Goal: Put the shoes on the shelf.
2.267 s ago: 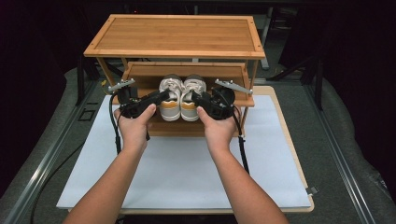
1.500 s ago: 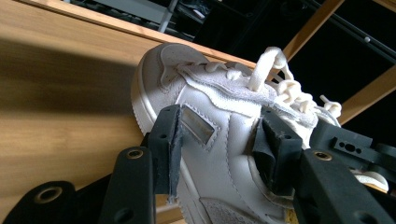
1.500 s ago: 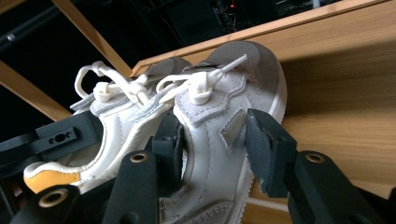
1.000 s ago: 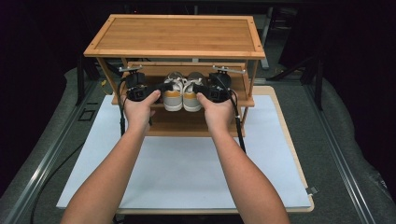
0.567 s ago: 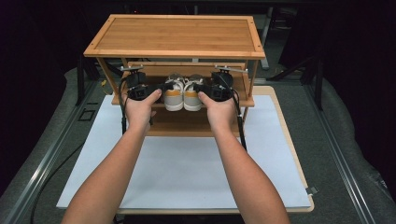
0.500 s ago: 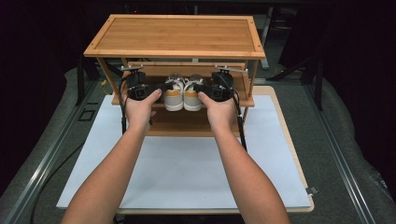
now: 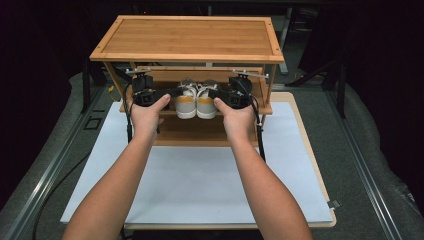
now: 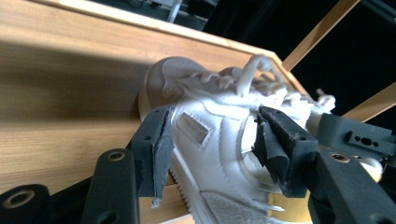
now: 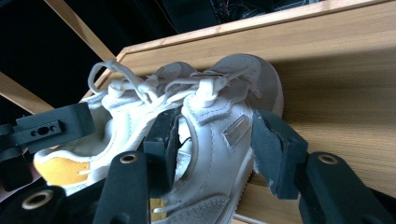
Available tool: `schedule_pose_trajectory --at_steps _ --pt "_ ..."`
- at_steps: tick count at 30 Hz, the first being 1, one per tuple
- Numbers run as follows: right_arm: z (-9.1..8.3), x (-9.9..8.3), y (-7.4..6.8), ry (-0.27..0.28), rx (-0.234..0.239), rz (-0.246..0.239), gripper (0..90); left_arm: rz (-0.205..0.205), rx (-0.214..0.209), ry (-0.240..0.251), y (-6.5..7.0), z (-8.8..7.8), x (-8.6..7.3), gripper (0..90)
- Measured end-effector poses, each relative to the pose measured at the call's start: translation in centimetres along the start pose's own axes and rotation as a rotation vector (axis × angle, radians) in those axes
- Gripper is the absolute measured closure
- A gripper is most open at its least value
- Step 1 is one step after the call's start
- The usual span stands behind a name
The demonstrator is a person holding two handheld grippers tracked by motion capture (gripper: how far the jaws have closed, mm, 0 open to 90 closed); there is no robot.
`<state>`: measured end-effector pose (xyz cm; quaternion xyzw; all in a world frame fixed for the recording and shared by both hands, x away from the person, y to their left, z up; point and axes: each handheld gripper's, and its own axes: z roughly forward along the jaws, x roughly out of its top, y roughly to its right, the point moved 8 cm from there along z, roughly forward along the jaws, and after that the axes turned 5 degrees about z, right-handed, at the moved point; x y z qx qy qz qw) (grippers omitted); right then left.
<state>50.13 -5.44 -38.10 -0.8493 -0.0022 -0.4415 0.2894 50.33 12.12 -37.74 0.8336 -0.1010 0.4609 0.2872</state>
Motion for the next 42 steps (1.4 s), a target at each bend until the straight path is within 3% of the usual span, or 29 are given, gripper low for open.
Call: schedule_pose_trajectory --at_steps 10,13,15,19,29,37,42 --pt "-1.2 0.3 -0.2 0.022 0.009 -0.002 51.9 0.012 0.000 0.031 0.1 -1.5 0.4 48.3" --pt "-1.7 0.3 -0.4 0.029 0.008 -0.015 52.5 0.002 -0.012 0.042 0.4 -1.8 0.4 48.9" --pt "-2.2 0.2 -0.7 0.034 0.008 -0.026 52.5 0.024 -0.014 0.045 0.5 -2.2 0.4 49.5" --pt "-2.6 0.1 -0.9 0.040 0.007 -0.044 52.7 0.017 -0.023 0.059 0.6 -2.8 0.5 50.5" --pt "-3.7 -0.3 -1.0 0.040 0.007 -0.075 53.7 0.042 -0.033 0.062 0.5 -3.7 0.0 57.0" --pt "-4.3 -0.4 -0.8 0.048 0.052 -0.056 65.1 0.048 -0.034 0.066 0.1 -4.3 -0.1 64.5" --pt "-4.4 -0.7 -0.6 0.041 0.049 -0.072 67.1 0.060 -0.027 0.066 -0.3 -4.4 -0.3 63.6"
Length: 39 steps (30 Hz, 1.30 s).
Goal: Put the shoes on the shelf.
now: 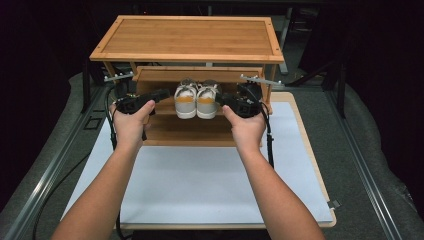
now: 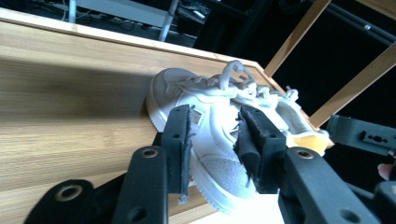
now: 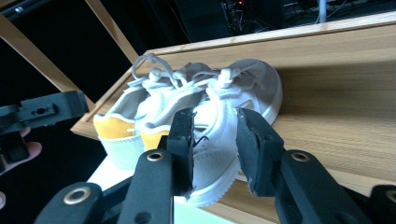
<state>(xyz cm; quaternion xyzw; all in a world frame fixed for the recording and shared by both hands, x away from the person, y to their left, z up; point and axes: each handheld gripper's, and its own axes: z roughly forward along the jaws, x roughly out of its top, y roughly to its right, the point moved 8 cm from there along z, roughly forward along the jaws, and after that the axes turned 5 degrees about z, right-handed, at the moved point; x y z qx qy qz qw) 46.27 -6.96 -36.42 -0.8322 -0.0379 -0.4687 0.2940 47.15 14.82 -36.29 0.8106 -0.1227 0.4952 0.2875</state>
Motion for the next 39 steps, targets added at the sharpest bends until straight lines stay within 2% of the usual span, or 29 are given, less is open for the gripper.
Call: schedule_pose_trajectory --at_steps 4,10,12,16,19,21,23,27,29,31,34,39 --pt "0.1 0.0 0.5 -0.001 -0.012 -0.001 66.5 0.013 0.006 0.003 -0.2 0.0 0.0 63.4" --pt "0.0 0.1 1.5 0.002 -0.037 -0.004 67.0 0.006 0.002 0.001 -0.5 0.1 -0.2 65.8" --pt "0.0 0.1 1.7 -0.001 -0.031 0.006 69.5 0.004 -0.006 -0.008 -0.7 0.2 -0.3 66.3" --pt "0.2 -0.1 2.2 0.002 -0.015 0.032 72.4 0.012 0.005 -0.026 -1.0 0.6 -0.6 66.4" --pt "0.5 -0.3 2.7 0.003 -0.005 0.047 76.0 0.024 0.002 -0.025 -1.2 0.8 -0.7 72.8" --pt "0.7 -0.4 3.0 0.003 0.001 0.056 80.9 -0.002 -0.027 -0.028 -1.2 1.2 -0.9 77.4" --pt "0.9 -0.6 3.3 0.001 0.001 0.056 84.6 -0.008 -0.040 -0.029 -1.3 1.5 -1.1 80.6" --pt "1.3 -0.8 3.4 -0.018 -0.008 0.036 89.9 -0.019 -0.038 -0.034 -1.5 2.2 -1.8 86.6" --pt "1.7 -0.9 3.2 -0.016 0.008 0.038 90.0 -0.023 -0.042 -0.037 -1.6 2.5 -2.1 89.2" --pt "2.0 -1.1 3.1 -0.021 0.007 0.035 90.0 -0.015 -0.043 -0.050 -1.6 2.8 -2.3 89.5" --pt "2.5 -1.3 2.9 -0.027 0.014 0.030 90.0 -0.027 -0.059 -0.039 -1.4 3.2 -2.2 89.8" --pt "3.2 -1.6 2.6 -0.037 0.016 0.031 90.0 -0.004 -0.053 -0.051 -1.2 3.6 -2.5 90.0"
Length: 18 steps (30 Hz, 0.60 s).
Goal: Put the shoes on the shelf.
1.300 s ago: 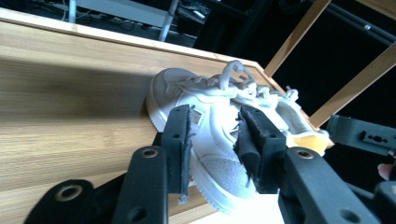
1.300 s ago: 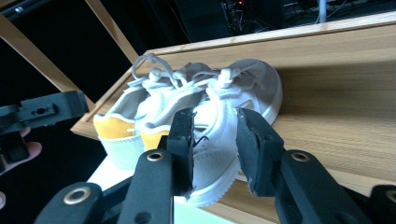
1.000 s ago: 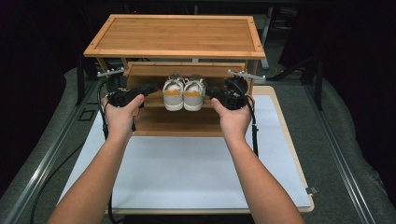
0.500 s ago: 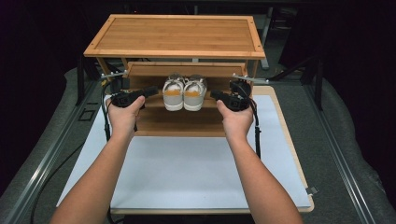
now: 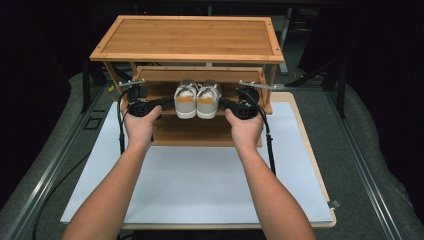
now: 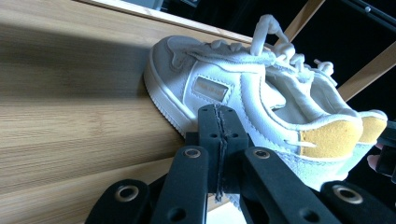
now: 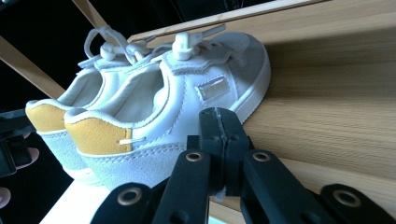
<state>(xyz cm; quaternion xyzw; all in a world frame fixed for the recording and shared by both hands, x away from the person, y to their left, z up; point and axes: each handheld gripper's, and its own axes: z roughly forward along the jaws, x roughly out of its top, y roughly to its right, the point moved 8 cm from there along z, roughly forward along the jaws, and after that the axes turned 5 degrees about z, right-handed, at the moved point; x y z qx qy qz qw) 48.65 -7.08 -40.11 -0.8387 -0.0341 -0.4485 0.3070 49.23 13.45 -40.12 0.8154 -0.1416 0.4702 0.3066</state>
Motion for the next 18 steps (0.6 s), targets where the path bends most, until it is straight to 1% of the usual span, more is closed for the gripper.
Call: schedule_pose_trajectory --at_steps 3,4,5,6,7,10,13,14,18 --pt "0.00 -0.03 -0.03 -0.006 -0.007 0.004 90.0 0.001 0.003 -0.002 0.03 0.04 -0.07 90.0" --pt "0.05 0.00 -0.08 0.000 0.004 0.009 90.0 0.003 0.003 -0.003 0.03 0.04 -0.07 90.0" --pt "0.02 -0.02 -0.01 -0.003 -0.005 0.010 90.0 0.001 0.003 -0.002 0.05 0.06 -0.06 90.0" --pt "0.07 0.02 -0.04 0.003 0.000 0.013 90.0 0.000 0.002 -0.002 0.07 0.08 -0.05 90.0" --pt "0.08 0.02 -0.08 0.003 0.005 0.014 90.0 -0.010 -0.003 -0.002 0.11 0.12 -0.03 90.0" --pt "0.11 0.01 -0.14 0.005 -0.001 0.015 90.0 -0.017 -0.009 -0.005 0.10 0.14 -0.02 90.0" --pt "0.12 0.02 -0.15 0.004 0.003 0.012 90.0 -0.016 -0.012 -0.003 0.07 0.21 0.02 90.0" --pt "0.12 0.03 -0.10 0.003 -0.007 0.011 90.0 -0.015 -0.010 -0.004 0.07 0.23 0.04 90.0" --pt "0.29 0.14 -0.12 0.009 0.004 0.011 90.0 -0.019 -0.002 -0.005 -0.02 0.39 0.16 90.0"
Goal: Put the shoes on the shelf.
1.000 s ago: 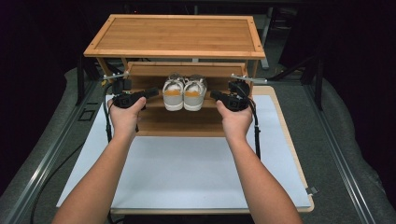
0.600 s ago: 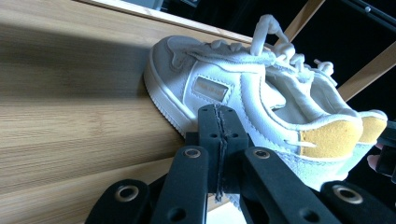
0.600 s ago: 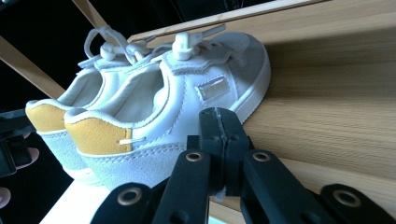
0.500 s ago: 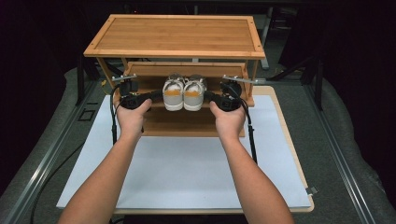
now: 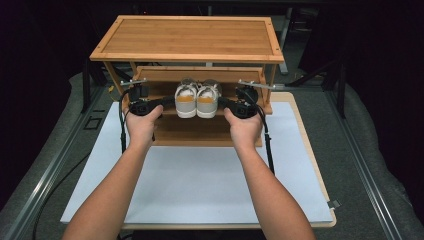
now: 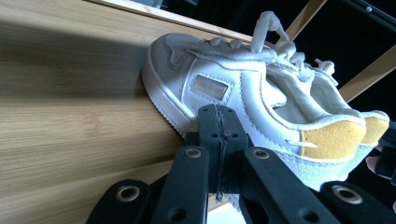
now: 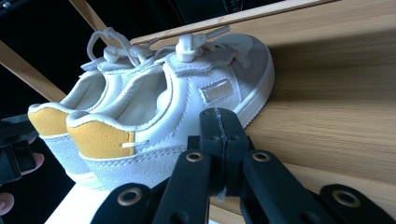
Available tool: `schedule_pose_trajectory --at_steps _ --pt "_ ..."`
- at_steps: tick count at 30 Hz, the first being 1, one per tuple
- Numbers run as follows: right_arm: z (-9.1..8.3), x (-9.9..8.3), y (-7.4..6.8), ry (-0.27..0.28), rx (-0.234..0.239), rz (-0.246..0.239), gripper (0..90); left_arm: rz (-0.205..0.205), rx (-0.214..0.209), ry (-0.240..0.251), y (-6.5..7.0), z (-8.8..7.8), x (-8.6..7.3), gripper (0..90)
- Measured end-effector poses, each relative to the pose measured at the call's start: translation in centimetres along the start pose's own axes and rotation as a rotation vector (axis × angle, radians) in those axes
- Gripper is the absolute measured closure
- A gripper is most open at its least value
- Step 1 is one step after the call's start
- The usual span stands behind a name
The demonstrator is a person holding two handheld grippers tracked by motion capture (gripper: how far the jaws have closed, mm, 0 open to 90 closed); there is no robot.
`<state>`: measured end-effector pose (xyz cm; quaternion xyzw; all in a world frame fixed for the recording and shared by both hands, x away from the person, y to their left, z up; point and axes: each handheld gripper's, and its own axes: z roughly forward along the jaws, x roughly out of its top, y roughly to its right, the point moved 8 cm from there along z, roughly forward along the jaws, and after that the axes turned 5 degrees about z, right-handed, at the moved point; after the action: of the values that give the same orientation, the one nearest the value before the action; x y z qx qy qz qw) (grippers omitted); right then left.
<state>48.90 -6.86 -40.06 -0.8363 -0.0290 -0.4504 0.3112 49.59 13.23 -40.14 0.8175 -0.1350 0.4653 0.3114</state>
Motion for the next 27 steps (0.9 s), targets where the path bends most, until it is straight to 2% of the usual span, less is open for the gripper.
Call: schedule_pose_trajectory --at_steps 12,16,17,21,22,23,27 --pt "0.7 0.7 0.5 0.008 0.011 0.010 90.0 0.010 0.011 -0.001 -0.4 1.0 0.7 90.0" --pt "1.3 1.3 0.7 0.009 -0.001 -0.004 90.0 0.003 0.019 0.001 -0.8 1.7 1.1 90.0" --pt "1.4 1.4 0.8 -0.003 -0.014 -0.010 90.0 -0.011 0.017 0.007 -0.9 1.9 1.2 90.0" --pt "2.1 1.9 1.2 0.007 -0.008 -0.010 90.0 -0.008 0.022 0.003 -1.4 2.7 1.7 90.0" --pt "2.2 2.0 1.5 -0.005 -0.035 -0.011 90.0 -0.013 0.024 0.004 -1.4 2.8 1.8 90.0" --pt "2.4 2.2 1.4 0.004 -0.009 -0.006 90.0 -0.011 0.022 0.002 -1.5 3.0 1.8 90.0" --pt "3.0 2.7 1.8 0.010 -0.005 -0.008 90.0 -0.007 0.017 -0.010 -1.8 3.4 2.0 90.0"
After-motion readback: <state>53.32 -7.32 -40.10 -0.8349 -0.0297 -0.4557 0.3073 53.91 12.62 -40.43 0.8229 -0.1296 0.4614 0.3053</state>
